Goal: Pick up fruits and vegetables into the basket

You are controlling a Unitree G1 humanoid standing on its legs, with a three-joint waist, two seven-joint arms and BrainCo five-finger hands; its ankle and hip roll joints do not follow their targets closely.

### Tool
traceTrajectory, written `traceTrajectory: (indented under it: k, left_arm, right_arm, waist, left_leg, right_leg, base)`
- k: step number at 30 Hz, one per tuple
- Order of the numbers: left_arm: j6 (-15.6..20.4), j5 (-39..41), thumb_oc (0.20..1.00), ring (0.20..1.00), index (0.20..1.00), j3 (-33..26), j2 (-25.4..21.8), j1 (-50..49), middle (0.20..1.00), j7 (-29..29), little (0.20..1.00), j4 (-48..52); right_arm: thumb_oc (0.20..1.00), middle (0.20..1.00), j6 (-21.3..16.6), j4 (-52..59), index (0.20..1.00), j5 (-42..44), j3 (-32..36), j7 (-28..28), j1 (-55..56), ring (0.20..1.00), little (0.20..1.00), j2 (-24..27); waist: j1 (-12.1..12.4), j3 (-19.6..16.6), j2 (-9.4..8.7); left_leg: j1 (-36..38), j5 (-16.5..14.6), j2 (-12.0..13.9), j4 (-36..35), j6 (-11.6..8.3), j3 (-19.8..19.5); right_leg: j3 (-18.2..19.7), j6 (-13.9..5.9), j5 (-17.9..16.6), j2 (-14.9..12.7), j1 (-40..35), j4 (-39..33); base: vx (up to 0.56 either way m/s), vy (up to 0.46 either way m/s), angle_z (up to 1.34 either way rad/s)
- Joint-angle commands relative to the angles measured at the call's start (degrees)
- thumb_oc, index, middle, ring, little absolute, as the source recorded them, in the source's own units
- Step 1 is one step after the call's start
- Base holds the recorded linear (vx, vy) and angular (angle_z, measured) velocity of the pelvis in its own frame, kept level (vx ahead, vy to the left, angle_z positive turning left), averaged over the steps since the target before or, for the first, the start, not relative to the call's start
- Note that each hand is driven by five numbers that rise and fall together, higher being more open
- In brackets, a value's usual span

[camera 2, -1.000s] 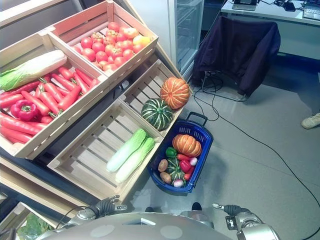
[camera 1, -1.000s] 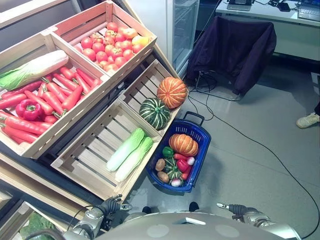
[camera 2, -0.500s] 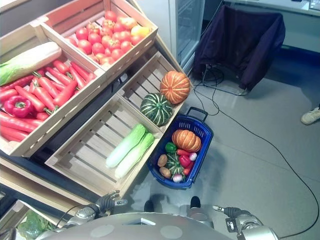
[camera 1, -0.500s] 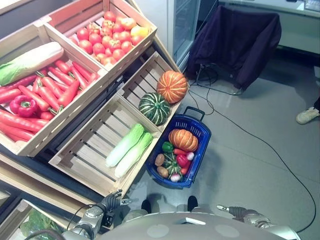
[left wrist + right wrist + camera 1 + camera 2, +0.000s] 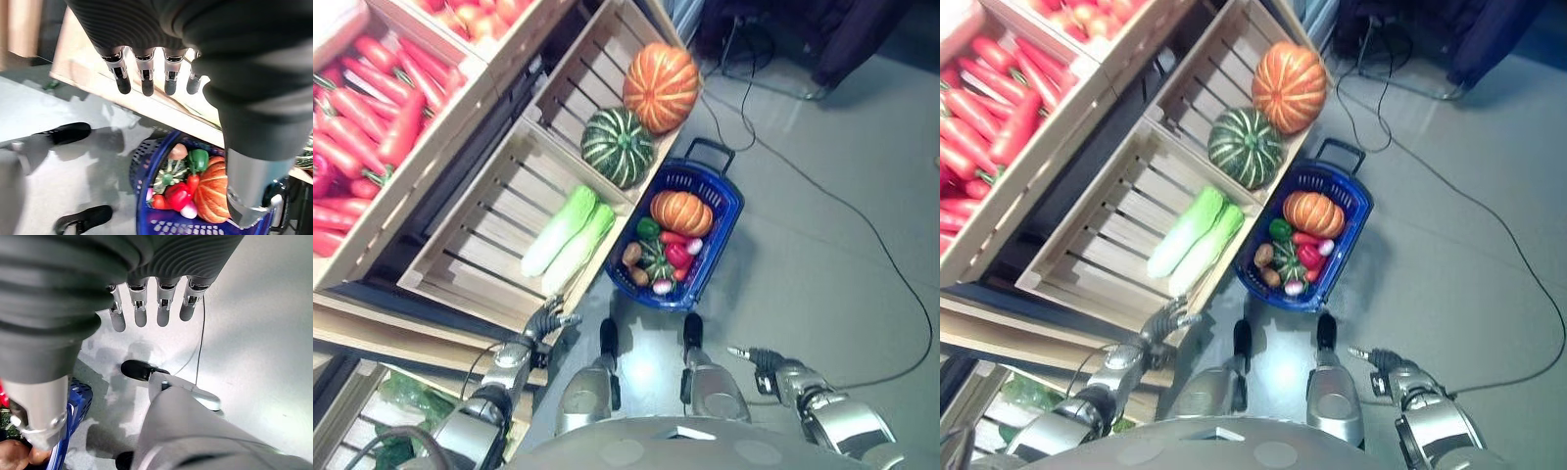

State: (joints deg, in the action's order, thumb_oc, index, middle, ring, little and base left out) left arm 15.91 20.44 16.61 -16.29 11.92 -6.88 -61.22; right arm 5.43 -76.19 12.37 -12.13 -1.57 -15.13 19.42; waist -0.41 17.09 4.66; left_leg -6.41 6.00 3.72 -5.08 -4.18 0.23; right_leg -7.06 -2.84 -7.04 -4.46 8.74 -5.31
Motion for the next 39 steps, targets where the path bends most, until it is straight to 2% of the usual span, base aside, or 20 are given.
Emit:
traceTrajectory:
  k: [1,8,11,15,21,24,28,31,36,39]
  left_arm:
    - [4.4,4.9,1.000,1.000,1.000,1.3,-1.9,4.4,1.000,1.2,1.000,0.6]
    - [7.2,7.6,1.000,1.000,1.000,1.9,-3.7,8.3,1.000,3.3,1.000,5.7]
    - [8.9,7.0,1.000,1.000,1.000,2.5,-4.8,10.4,1.000,6.6,1.000,8.4]
    - [11.8,3.0,1.000,1.000,1.000,3.1,-6.3,13.7,1.000,15.9,1.000,12.8]
    - [13.8,-2.2,1.000,1.000,1.000,2.8,-8.3,17.9,1.000,23.7,1.000,16.0]
    - [15.1,-7.2,1.000,1.000,1.000,2.2,-9.5,20.3,1.000,30.1,1.000,17.5]
    - [13.6,-11.5,1.000,1.000,1.000,1.0,-10.8,23.2,1.000,35.4,1.000,18.9]
    - [10.5,-19.9,1.000,1.000,1.000,0.3,-12.3,26.1,1.000,42.4,1.000,19.0]
    - [7.6,-26.2,1.000,1.000,1.000,1.4,-15.1,29.6,1.000,48.9,1.000,16.8]
    - [4.4,-28.6,1.000,1.000,1.000,2.1,-16.8,32.3,1.000,51.6,1.000,14.9]
  right_arm:
    - [1.000,1.000,0.3,-0.2,1.000,2.7,-2.7,1.1,-2.2,1.000,1.000,0.3]
    - [1.000,1.000,0.5,0.4,1.000,4.5,-3.0,1.4,-4.9,1.000,1.000,1.2]
    - [1.000,1.000,0.4,0.8,1.000,5.7,-3.2,1.8,-6.0,1.000,1.000,1.7]
    - [1.000,1.000,0.0,1.2,1.000,7.8,-3.6,2.3,-7.2,1.000,1.000,2.0]
    - [1.000,1.000,-0.1,2.0,1.000,10.1,-3.8,3.3,-8.8,1.000,1.000,2.1]
    - [1.000,1.000,-0.1,2.4,1.000,10.8,-3.8,3.6,-9.3,1.000,1.000,2.2]
    - [1.000,1.000,-0.4,2.4,1.000,11.6,-3.6,3.8,-9.1,1.000,1.000,2.3]
    - [1.000,1.000,-0.4,2.7,1.000,11.6,-3.6,3.6,-9.3,1.000,1.000,2.4]
    - [1.000,1.000,0.0,2.4,1.000,11.4,-4.6,3.3,-10.4,1.000,1.000,2.6]
    - [1.000,1.000,-0.4,2.5,1.000,11.4,-5.2,3.2,-10.5,1.000,1.000,2.6]
  waist:
    - [-0.5,2.8,-2.41]
    - [0.1,5.7,-2.26]
    - [0.3,7.4,-2.05]
    - [0.0,10.3,-1.93]
    - [-0.5,12.6,-2.31]
    - [-0.8,12.7,-2.61]
    - [-1.0,12.7,-2.84]
    - [-1.5,12.7,-3.00]
    - [-2.1,12.7,-3.05]
    - [-2.6,12.7,-3.33]
  left_leg:
    - [-3.4,-3.0,-2.3,0.1,1.38,-2.4]
    - [-5.7,-2.1,-2.4,0.1,1.34,-2.6]
    - [-6.9,-1.6,-2.3,0.7,1.15,-1.9]
    - [-11.0,-2.7,-3.0,6.4,1.41,-1.8]
    - [-15.8,-3.8,-3.9,12.6,1.60,-1.2]
    - [-20.0,-5.2,-4.6,17.5,1.91,-0.9]
    - [-23.8,-6.7,-5.2,22.2,2.46,-0.8]
    - [-27.2,-8.0,-5.2,26.3,2.61,-0.7]
    - [-29.2,-8.5,-4.8,27.9,2.63,-0.5]
    - [-29.9,-8.8,-4.7,28.5,2.63,-0.5]
  right_leg:
    - [3.9,-2.90,2.5,-1.4,1.4,1.5]
    - [3.5,-2.35,3.3,-1.1,4.2,4.1]
    - [3.2,-2.10,3.8,-1.1,6.2,6.4]
    - [3.9,-1.37,5.1,-0.6,9.6,11.0]
    - [4.1,-1.14,5.6,-0.6,14.1,15.6]
    - [4.7,-0.90,6.6,-0.5,18.3,19.9]
    - [5.5,-0.64,8.0,-0.4,22.2,24.8]
    - [6.1,-0.44,8.9,-0.1,25.6,28.5]
    - [7.1,-0.11,9.4,0.7,27.9,30.4]
    - [7.4,0.04,9.6,1.2,28.8,31.0]
  base:
    - [-0.08,-0.006,0.07]
    - [-0.08,-0.014,0.02]
    - [-0.10,-0.021,0.03]
    - [-0.09,-0.034,0.08]
    - [-0.07,-0.021,0.06]
    - [-0.05,-0.001,0.03]
    - [-0.03,-0.009,0.06]
    - [0.00,0.001,0.15]
    - [0.00,0.011,0.03]
    - [0.00,0.000,0.00]
